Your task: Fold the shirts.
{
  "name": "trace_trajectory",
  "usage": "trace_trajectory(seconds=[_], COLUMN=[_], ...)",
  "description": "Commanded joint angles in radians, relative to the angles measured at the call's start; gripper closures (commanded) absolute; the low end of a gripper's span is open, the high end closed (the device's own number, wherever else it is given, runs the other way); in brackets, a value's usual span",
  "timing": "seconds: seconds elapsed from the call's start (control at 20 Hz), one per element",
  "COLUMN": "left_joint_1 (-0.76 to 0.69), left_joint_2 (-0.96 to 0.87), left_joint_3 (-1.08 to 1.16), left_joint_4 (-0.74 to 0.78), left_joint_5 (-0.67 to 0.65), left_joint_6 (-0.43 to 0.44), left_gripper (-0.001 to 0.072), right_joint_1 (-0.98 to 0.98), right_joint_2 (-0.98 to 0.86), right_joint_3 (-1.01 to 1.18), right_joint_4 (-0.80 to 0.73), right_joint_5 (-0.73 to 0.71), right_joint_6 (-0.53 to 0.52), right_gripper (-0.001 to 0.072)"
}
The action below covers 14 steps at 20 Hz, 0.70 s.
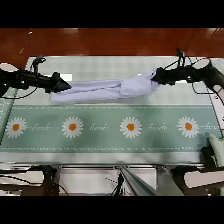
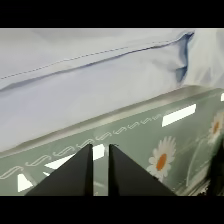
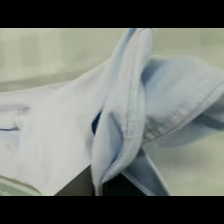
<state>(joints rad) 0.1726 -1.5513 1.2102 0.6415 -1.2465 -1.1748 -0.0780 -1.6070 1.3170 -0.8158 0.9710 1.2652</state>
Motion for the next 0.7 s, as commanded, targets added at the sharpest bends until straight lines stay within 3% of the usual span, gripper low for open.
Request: trace_trajectory(seconds=[0.0, 0.15, 0.65], left_joint_1=[-0.052, -0.173, -0.561], left_joint_2=[0.009, 0.009, -0.047], left_joint_3=[0.001, 0.000, -0.020], left_joint_4=[-0.185, -0.291, -0.283], left_joint_5=[-0.003, 0.037, 0.284], left_joint_6=[0.085, 0.134, 0.130], left_gripper=[0.0682, 0.0683, 0.0683], right_joint_1=[0.018, 0.082, 0.299], right_joint_2=[0.149, 0.261, 0.446], right_joint_3=[0.003, 0.003, 0.003], right_joint_4=[-0.129, -0.252, -0.399], right_joint_5=[0.109, 0.153, 0.194], right_joint_6=[0.032, 0.103, 0.300], right_gripper=[0.0691, 0.0691, 0.0690])
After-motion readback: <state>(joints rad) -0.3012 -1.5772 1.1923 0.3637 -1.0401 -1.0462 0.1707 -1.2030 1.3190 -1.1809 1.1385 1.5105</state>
